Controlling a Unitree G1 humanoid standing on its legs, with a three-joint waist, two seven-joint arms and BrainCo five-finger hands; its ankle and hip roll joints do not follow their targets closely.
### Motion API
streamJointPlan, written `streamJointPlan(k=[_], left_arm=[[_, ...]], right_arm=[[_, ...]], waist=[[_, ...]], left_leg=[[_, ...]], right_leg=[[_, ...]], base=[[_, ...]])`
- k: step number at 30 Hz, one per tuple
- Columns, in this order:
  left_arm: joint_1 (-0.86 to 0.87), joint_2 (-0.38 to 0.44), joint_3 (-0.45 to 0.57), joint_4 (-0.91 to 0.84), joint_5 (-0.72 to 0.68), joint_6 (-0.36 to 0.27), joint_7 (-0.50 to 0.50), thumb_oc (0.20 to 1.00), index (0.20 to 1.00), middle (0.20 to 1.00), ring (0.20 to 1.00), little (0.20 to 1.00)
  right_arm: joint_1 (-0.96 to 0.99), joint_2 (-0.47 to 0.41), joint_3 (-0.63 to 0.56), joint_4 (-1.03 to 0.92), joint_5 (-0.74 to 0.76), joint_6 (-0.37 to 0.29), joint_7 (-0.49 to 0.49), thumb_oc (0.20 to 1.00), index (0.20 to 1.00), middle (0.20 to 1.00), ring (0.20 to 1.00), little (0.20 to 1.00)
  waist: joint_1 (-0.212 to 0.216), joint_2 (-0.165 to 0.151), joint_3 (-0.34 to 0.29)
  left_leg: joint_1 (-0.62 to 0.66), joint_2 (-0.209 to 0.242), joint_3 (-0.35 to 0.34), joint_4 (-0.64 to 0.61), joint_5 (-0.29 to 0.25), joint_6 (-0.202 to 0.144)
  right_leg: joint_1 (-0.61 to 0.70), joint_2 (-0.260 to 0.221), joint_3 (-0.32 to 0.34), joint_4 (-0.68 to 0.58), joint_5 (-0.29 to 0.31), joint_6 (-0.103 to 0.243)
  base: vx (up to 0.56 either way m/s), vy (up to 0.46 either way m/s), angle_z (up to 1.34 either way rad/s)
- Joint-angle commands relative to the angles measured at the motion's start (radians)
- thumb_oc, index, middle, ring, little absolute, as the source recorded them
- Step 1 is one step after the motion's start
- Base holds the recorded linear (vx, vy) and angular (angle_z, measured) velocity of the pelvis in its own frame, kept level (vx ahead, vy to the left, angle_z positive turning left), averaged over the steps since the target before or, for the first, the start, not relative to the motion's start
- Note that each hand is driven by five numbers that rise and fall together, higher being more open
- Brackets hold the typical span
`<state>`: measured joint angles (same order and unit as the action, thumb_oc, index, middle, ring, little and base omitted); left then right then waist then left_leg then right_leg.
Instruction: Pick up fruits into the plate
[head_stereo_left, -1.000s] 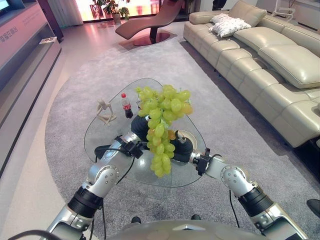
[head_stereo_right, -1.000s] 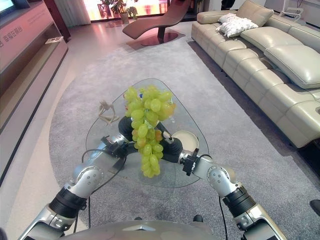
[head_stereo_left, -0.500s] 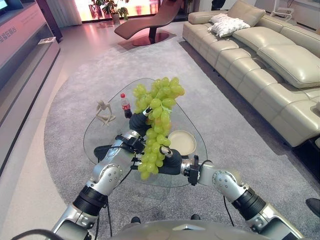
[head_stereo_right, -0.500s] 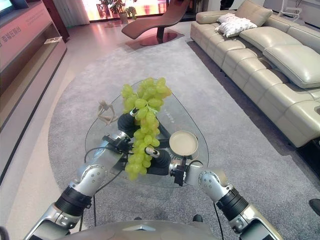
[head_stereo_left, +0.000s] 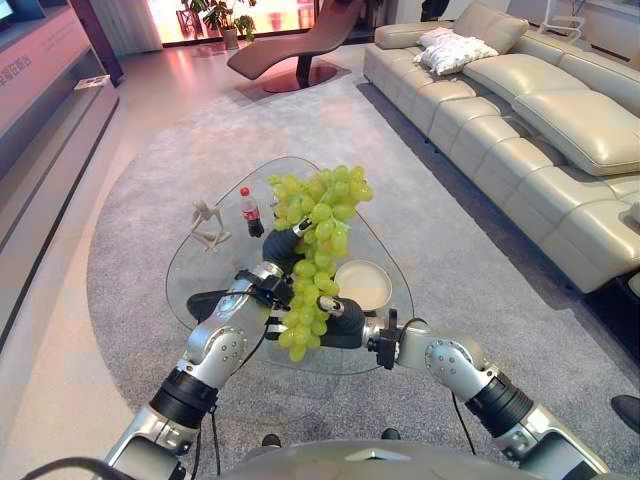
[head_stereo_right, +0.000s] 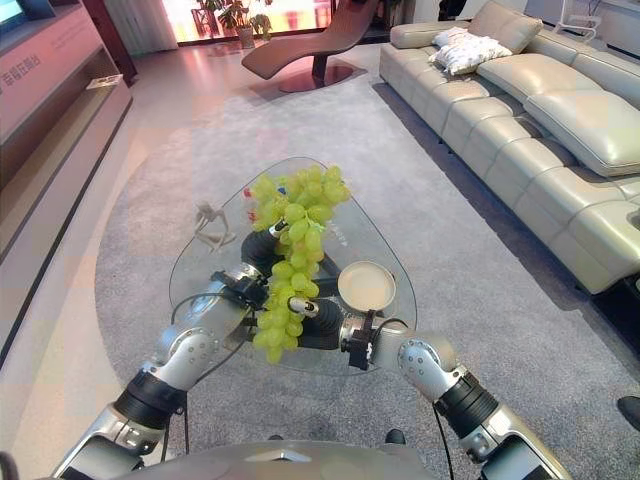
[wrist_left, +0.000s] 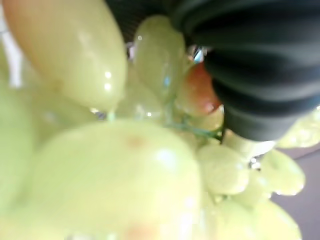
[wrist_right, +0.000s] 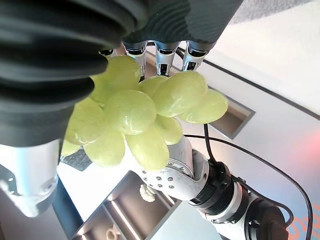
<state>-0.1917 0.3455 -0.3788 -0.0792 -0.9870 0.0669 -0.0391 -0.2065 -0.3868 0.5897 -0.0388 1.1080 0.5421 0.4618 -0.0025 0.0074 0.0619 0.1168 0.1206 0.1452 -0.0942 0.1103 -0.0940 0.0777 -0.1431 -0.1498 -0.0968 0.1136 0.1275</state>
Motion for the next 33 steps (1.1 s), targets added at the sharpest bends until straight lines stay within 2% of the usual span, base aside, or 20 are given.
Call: streamJointPlan(k=[1, 3, 4, 5, 9, 20, 26, 33], left_arm=[[-0.139, -0.022, -0.005, 0.074, 0.036, -0.028, -0.033, 0.200, 0.200, 0.200, 0.200, 0.200], [-0.136, -0.023, -0.003, 0.072, 0.041, -0.029, -0.031, 0.200, 0.200, 0.200, 0.200, 0.200], [-0.132, -0.020, 0.002, 0.070, 0.043, -0.031, -0.034, 0.200, 0.200, 0.200, 0.200, 0.200], [-0.129, -0.018, 0.005, 0.068, 0.044, -0.034, -0.036, 0.200, 0.200, 0.200, 0.200, 0.200], [-0.115, -0.010, 0.023, 0.059, 0.032, -0.048, -0.045, 0.200, 0.200, 0.200, 0.200, 0.200], [-0.071, 0.017, 0.081, 0.004, 0.012, -0.102, -0.051, 0.200, 0.200, 0.200, 0.200, 0.200], [-0.051, 0.039, 0.125, -0.021, 0.006, -0.121, -0.044, 0.200, 0.200, 0.200, 0.200, 0.200], [-0.026, 0.056, 0.173, -0.037, 0.011, -0.130, -0.054, 0.200, 0.200, 0.200, 0.200, 0.200]], right_arm=[[-0.096, 0.106, 0.043, -0.127, 0.082, -0.066, 0.034, 1.000, 1.000, 1.000, 1.000, 1.000], [-0.093, 0.108, 0.039, -0.123, 0.078, -0.080, 0.023, 1.000, 1.000, 1.000, 1.000, 1.000], [-0.088, 0.107, 0.031, -0.121, 0.070, -0.100, 0.015, 0.504, 0.504, 0.504, 0.504, 0.504], [-0.083, 0.105, 0.027, -0.123, 0.060, -0.117, 0.008, 0.200, 0.200, 0.200, 0.200, 0.200], [-0.077, 0.096, 0.002, -0.128, 0.035, -0.148, -0.006, 0.200, 0.200, 0.200, 0.200, 0.200], [-0.030, 0.060, -0.061, -0.129, -0.002, -0.162, -0.036, 0.200, 0.200, 0.200, 0.200, 0.200], [-0.011, 0.024, -0.121, -0.121, -0.081, -0.179, -0.051, 0.200, 0.200, 0.200, 0.200, 0.200], [0.006, -0.037, -0.217, -0.122, -0.194, -0.259, -0.116, 0.200, 0.200, 0.200, 0.200, 0.200]], waist=[[-0.002, -0.032, 0.007], [-0.003, -0.032, 0.007], [-0.002, -0.032, 0.008], [-0.002, -0.031, 0.009], [-0.003, -0.029, 0.013], [-0.001, -0.027, 0.021], [-0.001, -0.028, 0.024], [-0.005, -0.031, 0.029]], left_leg=[[0.035, -0.021, -0.027, 0.031, -0.151, 0.021], [0.035, -0.021, -0.027, 0.030, -0.151, 0.021], [0.034, -0.020, -0.026, 0.030, -0.150, 0.021], [0.033, -0.020, -0.025, 0.030, -0.150, 0.021], [0.033, -0.019, -0.025, 0.030, -0.149, 0.020], [0.029, -0.018, -0.030, 0.026, -0.146, 0.019], [0.023, -0.020, -0.039, 0.028, -0.145, 0.018], [0.021, -0.020, -0.043, 0.025, -0.147, 0.018]], right_leg=[[0.080, -0.013, -0.035, 0.063, -0.140, -0.001], [0.080, -0.013, -0.034, 0.063, -0.139, -0.001], [0.080, -0.013, -0.035, 0.061, -0.138, -0.001], [0.079, -0.014, -0.035, 0.061, -0.138, -0.001], [0.079, -0.015, -0.037, 0.060, -0.136, -0.002], [0.079, -0.015, -0.045, 0.058, -0.137, -0.003], [0.077, -0.010, -0.044, 0.063, -0.143, -0.007], [0.074, -0.008, -0.044, 0.065, -0.146, -0.007]], base=[[0.00, 0.000, 0.00], [0.00, 0.000, 0.00], [0.00, 0.000, 0.00], [0.00, 0.000, 0.00], [0.00, 0.000, 0.00], [0.00, 0.000, 0.00], [0.00, 0.006, 0.01], [0.00, 0.000, 0.00]])
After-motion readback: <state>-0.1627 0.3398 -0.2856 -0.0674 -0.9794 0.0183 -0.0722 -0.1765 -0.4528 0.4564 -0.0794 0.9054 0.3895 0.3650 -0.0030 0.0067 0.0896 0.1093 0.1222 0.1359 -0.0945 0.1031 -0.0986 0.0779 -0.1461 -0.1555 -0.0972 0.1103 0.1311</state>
